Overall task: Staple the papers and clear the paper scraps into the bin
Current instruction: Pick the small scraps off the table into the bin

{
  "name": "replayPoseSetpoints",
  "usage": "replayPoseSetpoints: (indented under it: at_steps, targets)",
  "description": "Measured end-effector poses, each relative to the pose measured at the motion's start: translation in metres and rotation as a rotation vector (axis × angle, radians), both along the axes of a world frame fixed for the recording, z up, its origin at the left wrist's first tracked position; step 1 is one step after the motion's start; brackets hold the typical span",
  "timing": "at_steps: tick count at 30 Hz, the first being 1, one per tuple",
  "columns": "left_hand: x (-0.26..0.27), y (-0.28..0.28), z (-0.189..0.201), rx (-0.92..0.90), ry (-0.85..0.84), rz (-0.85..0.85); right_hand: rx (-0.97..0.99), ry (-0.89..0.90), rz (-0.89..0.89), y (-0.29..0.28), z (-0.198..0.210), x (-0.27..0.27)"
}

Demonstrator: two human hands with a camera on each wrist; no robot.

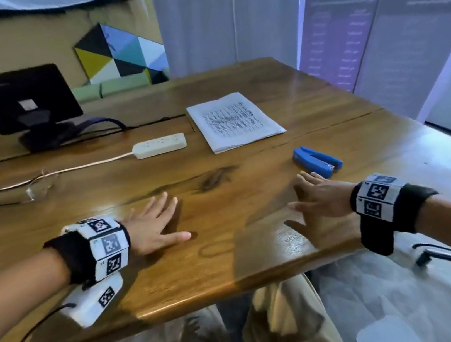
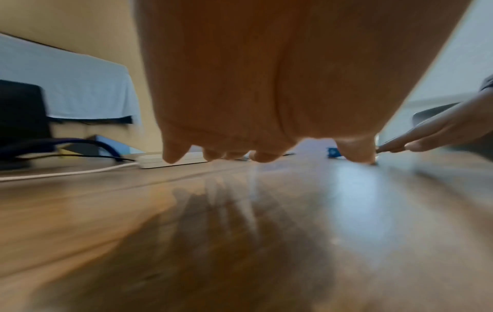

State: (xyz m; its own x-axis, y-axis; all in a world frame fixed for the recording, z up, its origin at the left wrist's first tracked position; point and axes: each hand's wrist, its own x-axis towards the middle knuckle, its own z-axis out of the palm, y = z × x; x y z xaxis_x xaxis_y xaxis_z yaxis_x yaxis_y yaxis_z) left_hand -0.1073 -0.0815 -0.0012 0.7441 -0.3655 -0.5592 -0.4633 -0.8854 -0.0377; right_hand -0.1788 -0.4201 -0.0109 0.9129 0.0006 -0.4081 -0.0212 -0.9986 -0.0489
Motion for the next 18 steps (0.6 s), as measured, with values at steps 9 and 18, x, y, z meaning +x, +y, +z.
replayPoseSetpoints:
  at_steps: [9,18]
  targets:
    - [0.019,0.06,-0.016,0.072,-0.079,0.121,-0.059,0.07,-0.15,0.039,-0.007,0.054]
    - [-0.015,0.029,-0.018,-0.017,-0.005,-0.109,0.022,0.092,0.11,0.098,-0.01,0.037]
